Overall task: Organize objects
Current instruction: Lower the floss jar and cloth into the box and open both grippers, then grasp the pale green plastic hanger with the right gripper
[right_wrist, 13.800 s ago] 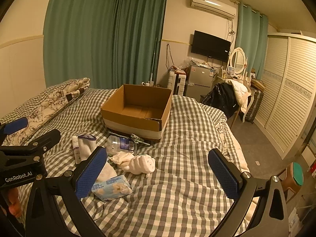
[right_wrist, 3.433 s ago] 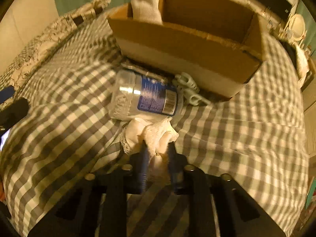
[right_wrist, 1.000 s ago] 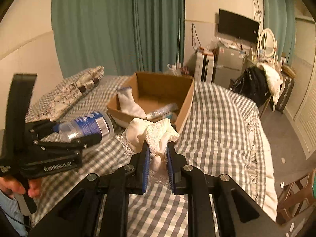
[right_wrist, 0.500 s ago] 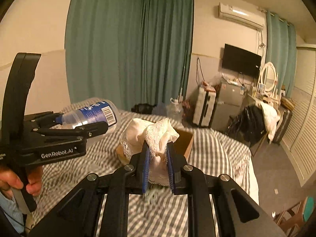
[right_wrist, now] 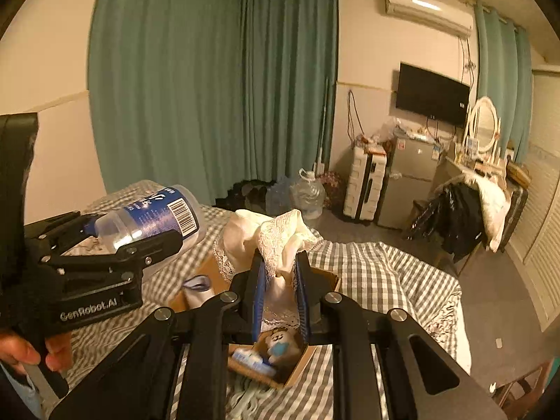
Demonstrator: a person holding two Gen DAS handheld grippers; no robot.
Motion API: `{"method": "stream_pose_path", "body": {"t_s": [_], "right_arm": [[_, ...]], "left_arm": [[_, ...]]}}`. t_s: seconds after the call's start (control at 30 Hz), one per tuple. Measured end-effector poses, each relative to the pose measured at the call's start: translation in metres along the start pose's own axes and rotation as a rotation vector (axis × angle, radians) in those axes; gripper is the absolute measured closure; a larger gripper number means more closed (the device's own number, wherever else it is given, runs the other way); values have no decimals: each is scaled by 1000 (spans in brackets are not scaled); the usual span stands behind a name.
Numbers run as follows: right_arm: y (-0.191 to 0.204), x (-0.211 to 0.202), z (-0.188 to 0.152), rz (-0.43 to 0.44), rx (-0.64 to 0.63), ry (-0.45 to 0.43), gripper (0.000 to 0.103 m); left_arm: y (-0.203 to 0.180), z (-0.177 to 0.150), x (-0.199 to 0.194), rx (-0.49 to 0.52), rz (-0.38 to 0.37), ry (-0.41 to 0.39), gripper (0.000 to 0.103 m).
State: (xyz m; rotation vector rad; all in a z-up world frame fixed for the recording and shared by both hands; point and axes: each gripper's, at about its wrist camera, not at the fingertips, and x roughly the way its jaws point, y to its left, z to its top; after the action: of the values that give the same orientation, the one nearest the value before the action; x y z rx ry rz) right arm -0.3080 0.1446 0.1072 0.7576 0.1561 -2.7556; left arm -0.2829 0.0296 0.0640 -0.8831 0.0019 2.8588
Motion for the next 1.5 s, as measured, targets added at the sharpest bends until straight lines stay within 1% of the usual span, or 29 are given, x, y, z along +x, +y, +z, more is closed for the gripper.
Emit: {"method": "stream_pose_path", "body": {"t_s": [0.1,0.2,0.33,0.37,0.4,0.47,0.5,0.53,0.57,0.63,0.77,0.83,0.9,1.03,1.13,1.2,1.33,1.4,1.5], "right_arm": [[-9,41,-4,-5,9,42,88],[-13,74,-16,5,21,82,88],[-17,103,-32,3,37,114,88],[-18,106,-36,3,42,116,86],[-19,109,-37,4,48,114,81],[-19,105,-43,0,55,97,51],[-20,103,-44,-9,59,89,46],[-20,99,-42,-19,64,80,44],[-21,91,-40,-24,66,71,44],[-17,74,-35,-36,64,58,43],[-10,31,-23,-70,37,24,37],[-5,5,-18,-82,27,10,36],[2,-23,-15,-89,15,-4,35],[16,-70,-14,-99,-10,-29,29],[25,-96,-19,-102,-14,-35,26],[32,-107,-27,-96,-15,-28,26],[43,-116,-50,-92,-19,-5,25],[46,-113,-66,-101,-9,12,25],[48,-100,-91,-98,15,44,25]], "left_arm": [[0,-7,37,3,10,35,38],[4,-21,68,-14,-2,82,38],[12,-41,95,-29,11,134,38],[12,-44,99,-25,14,144,38],[13,-46,100,-19,17,147,37],[14,-48,95,-3,24,130,33],[14,-47,89,1,27,122,23],[14,-44,84,1,30,113,14],[14,-42,75,-3,35,99,10],[15,-38,51,-16,34,62,8],[20,-28,13,-41,25,34,3],[21,-27,-13,-39,26,18,0],[19,-27,-34,-28,34,6,0],[20,-30,-71,-14,48,-7,0],[26,-43,-93,-25,49,-1,0],[28,-53,-101,-29,60,2,0],[37,-81,-106,-48,90,13,0],[43,-97,-104,-75,108,22,0],[49,-128,-100,-148,127,21,0]]}}
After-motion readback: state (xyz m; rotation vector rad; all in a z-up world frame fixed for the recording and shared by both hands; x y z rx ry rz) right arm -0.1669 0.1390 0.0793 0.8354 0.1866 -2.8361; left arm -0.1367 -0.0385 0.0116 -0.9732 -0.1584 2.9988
